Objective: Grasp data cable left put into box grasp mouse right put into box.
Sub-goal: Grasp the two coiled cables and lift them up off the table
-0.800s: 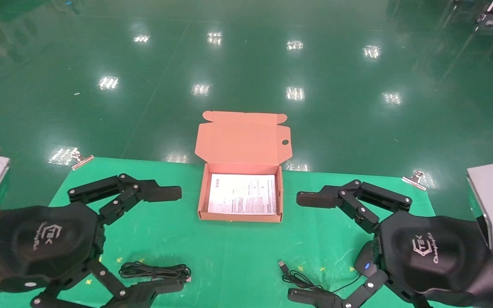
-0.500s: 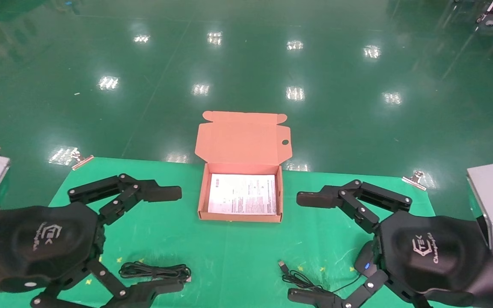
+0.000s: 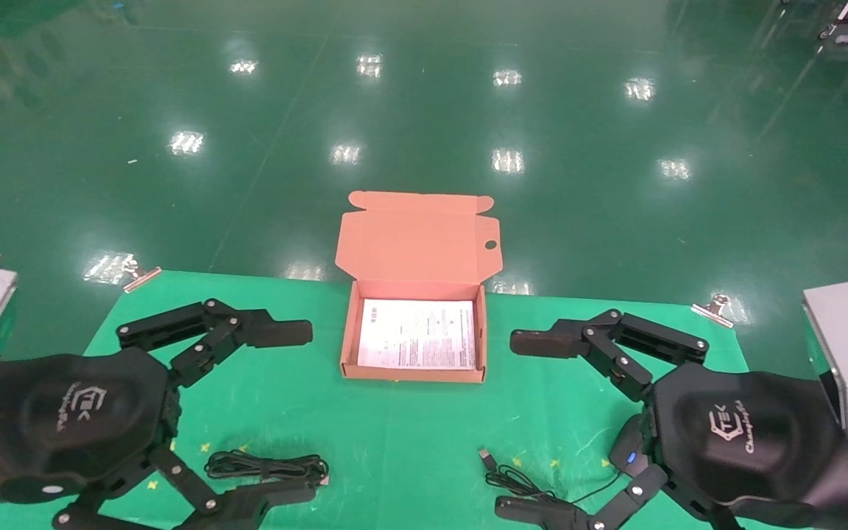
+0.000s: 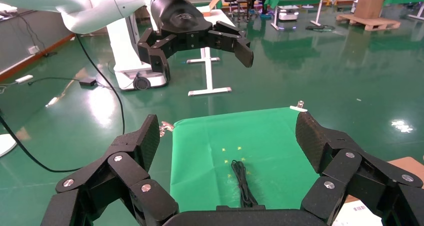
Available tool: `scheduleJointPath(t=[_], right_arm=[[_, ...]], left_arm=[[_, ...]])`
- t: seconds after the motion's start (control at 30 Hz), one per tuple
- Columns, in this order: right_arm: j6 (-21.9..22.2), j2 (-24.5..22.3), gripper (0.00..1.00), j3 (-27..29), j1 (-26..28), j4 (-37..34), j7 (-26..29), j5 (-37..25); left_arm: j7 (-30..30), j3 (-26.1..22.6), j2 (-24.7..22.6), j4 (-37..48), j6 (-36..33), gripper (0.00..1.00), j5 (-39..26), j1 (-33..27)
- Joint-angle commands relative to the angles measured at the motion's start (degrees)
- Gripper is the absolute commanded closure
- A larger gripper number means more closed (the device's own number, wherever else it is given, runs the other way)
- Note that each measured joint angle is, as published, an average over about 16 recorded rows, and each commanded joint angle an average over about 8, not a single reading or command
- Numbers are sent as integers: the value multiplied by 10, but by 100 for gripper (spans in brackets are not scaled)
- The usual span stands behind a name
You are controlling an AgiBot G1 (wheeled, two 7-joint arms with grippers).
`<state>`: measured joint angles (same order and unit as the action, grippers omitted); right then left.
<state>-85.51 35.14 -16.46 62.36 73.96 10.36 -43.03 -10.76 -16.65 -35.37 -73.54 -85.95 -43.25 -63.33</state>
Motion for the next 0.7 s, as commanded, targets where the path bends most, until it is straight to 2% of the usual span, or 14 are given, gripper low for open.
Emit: scheduleJointPath(t=[0.03, 0.17, 0.33, 0.53, 0.7], right_arm=[[0, 0, 0, 1, -2, -1, 1, 3], [-2, 2, 0, -7, 20, 11, -12, -28], [-21, 10, 0, -35, 73, 24, -34, -101], [-45, 20, 0, -99, 145, 31, -90, -203], [-48, 28, 0, -174, 201, 35, -147, -282]], left_arm=[[2, 2, 0, -2, 1, 0, 3, 1], [-5, -16, -6, 1, -13, 0, -34, -41], [-27, -61, -18, 11, -36, 0, -106, -107], [-46, -143, -37, 8, -49, 0, -196, -184], [-36, -222, -57, 6, -50, 0, -271, -244]])
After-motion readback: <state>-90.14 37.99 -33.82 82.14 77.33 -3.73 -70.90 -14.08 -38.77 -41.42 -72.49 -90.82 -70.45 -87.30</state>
